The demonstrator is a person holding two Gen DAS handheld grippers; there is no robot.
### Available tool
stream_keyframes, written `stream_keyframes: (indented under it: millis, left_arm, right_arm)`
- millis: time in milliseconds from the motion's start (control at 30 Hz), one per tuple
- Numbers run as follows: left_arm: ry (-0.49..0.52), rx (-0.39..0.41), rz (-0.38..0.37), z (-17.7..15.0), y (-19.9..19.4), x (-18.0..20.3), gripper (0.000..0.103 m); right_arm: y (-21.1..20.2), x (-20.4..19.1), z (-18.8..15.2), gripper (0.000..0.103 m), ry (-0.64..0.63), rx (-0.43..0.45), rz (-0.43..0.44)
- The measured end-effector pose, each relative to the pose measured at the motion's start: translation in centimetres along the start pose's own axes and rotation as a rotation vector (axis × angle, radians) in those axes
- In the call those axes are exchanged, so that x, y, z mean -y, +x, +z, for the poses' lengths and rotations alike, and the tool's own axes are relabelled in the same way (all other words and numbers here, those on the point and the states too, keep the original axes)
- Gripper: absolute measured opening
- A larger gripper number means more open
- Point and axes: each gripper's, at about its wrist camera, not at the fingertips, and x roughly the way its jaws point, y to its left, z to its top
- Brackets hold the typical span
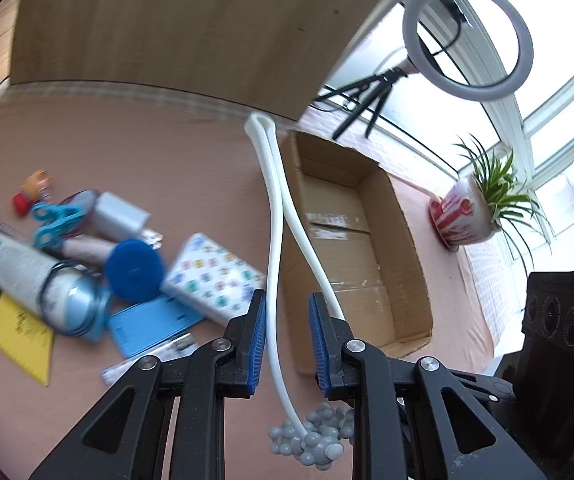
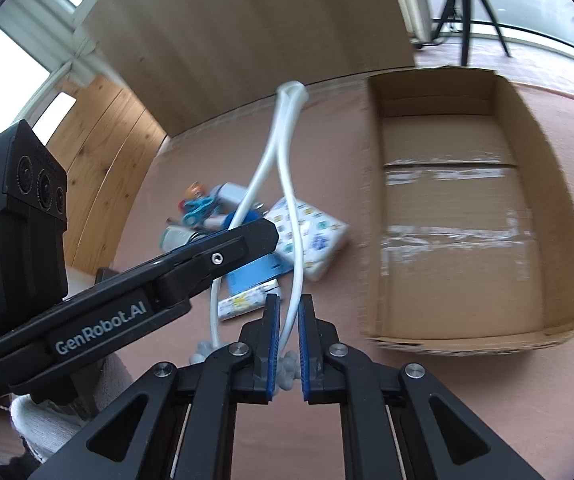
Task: Organize objects
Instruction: 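Lift the white cable with the right gripper and lower it into the box, then open the right gripper to release the cable in the box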
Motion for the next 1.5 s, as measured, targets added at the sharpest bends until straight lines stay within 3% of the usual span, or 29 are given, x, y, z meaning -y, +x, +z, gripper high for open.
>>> stream_keyframes:
  millis: [367, 767, 800, 833, 867, 933, 1000, 1200, 1500]
  left_arm:
    - [0.069, -0.066, -0.033, 1.3, 7.3, 7.0, 0.022]
    - [0.082, -0.070, 0.013, 2.9, 12.9, 9.1, 0.022]
    - [0.084, -0.063, 0.023, 2.9, 13.0, 9.0, 0.023]
    - [0.090, -0.060, 0.042, 2.9, 13.1, 8.9, 0.032]
    - [0.092, -0.065, 0.065, 2.9, 13.2, 8.7, 0.051]
    - [0.087, -0.055, 0.071, 3.0, 12.7, 8.2, 0.063]
    - [0.098, -0.043, 0.073, 3.2, 11.9, 8.2, 0.063]
    - [0.131, -0.025, 0.090, 3.2, 9.7, 7.8, 0.065]
    - [0.094, 0.027, 0.128, 3.0, 3.6, 2.7, 0.070]
  right_arm:
    - [-1.1, 7.3, 2.5, 0.008, 0.134, 0.040, -0.033]
    - [-0.2, 10.8, 4.4, 0.009, 0.145, 0.058, -0.098]
    - [-0.1, 10.9, 4.5, 0.010, 0.136, 0.060, -0.124]
    - [-0.1, 11.0, 4.5, 0.014, 0.132, 0.057, -0.147]
    - [-0.2, 11.1, 4.3, 0.023, 0.132, 0.058, -0.161]
    - [-0.4, 11.5, 4.2, 0.039, 0.143, 0.069, -0.167]
    - [-0.6, 11.7, 4.2, 0.044, 0.154, 0.078, -0.167]
    - [-0.9, 11.0, 4.2, 0.044, 0.163, 0.089, -0.168]
    - [-2.1, 7.4, 4.5, 0.044, 0.093, 0.122, -0.124]
